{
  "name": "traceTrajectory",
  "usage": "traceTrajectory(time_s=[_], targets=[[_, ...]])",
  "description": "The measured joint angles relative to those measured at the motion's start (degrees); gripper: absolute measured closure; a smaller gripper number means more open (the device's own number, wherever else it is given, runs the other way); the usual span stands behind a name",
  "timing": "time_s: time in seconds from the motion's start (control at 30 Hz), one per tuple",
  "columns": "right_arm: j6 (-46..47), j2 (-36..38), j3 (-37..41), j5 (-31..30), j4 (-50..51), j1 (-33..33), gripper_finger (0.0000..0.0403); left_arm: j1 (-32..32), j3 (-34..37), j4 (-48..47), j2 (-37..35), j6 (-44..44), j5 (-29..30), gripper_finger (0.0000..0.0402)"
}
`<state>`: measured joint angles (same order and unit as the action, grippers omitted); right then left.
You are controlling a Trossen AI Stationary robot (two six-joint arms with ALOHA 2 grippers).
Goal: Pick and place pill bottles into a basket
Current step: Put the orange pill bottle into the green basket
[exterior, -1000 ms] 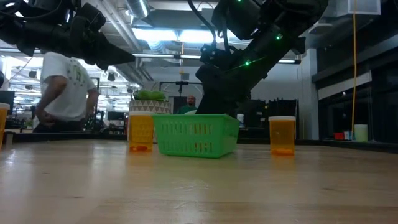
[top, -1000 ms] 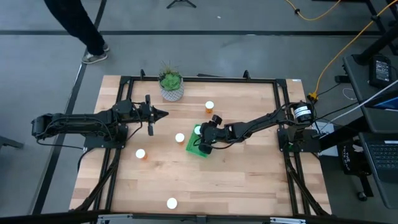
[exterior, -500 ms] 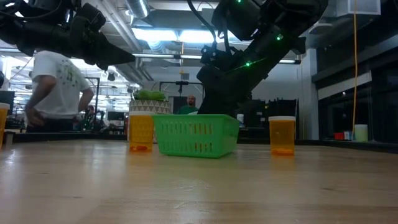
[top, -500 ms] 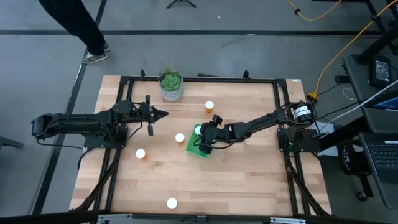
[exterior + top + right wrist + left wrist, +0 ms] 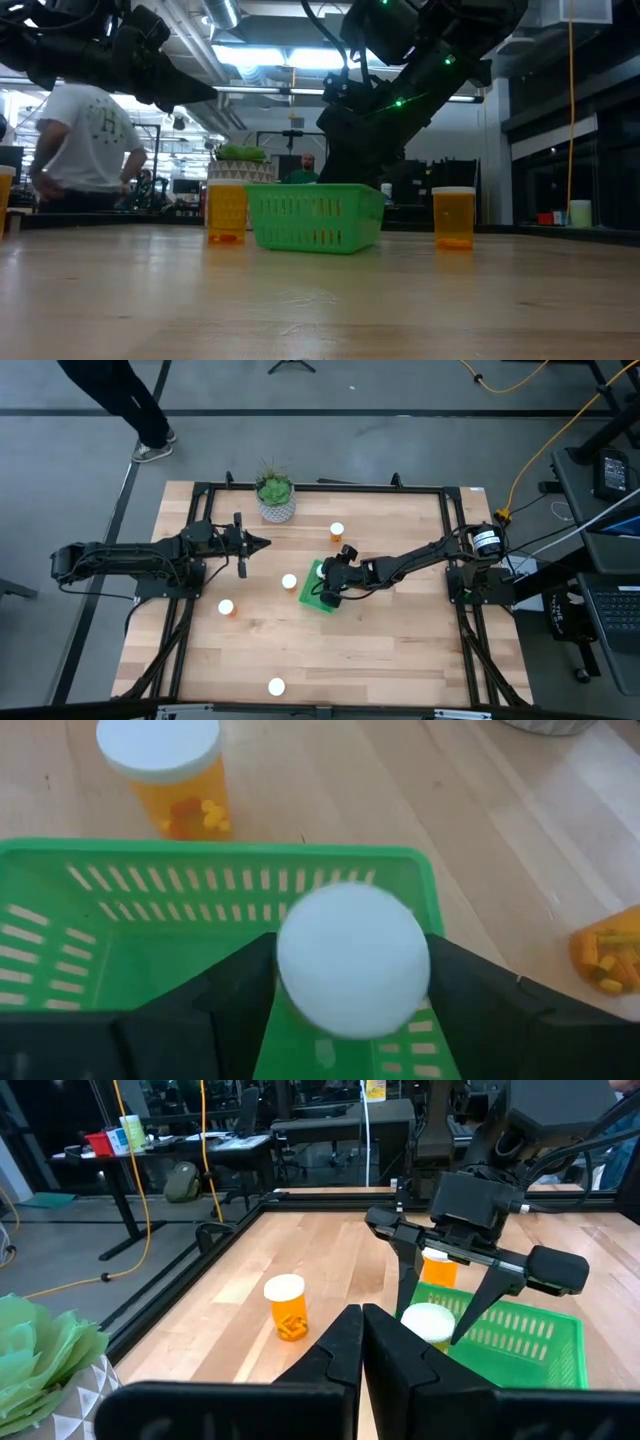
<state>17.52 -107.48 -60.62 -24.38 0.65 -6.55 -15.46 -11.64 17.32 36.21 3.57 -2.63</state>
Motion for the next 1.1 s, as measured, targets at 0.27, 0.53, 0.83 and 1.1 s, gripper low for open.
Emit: traceTrajectory(time_s=[0.27, 0.53, 0.83, 1.1], targets=[[-0.4, 0.0, 0.0, 0.0, 0.1, 0.0, 0.0123, 0.0, 0.0, 0.0, 0.0, 0.0, 0.0, 0.0395], [-2.2, 0.0, 0.0, -0.2, -0.5, 0.1, 0.0122, 0.0, 0.0, 0.0, 0.0, 0.0, 0.0, 0.0395], [-4.2, 0.0, 0.0, -0.2, -1.3, 0.1, 0.0122, 0.0, 0.0, 0.0, 0.0, 0.0, 0.0, 0.0395], [-6.1, 2.0, 0.0, -0.1, -1.8, 0.1, 0.0122, 0.0, 0.0, -0.1, 0.0, 0.0, 0.0, 0.0395]])
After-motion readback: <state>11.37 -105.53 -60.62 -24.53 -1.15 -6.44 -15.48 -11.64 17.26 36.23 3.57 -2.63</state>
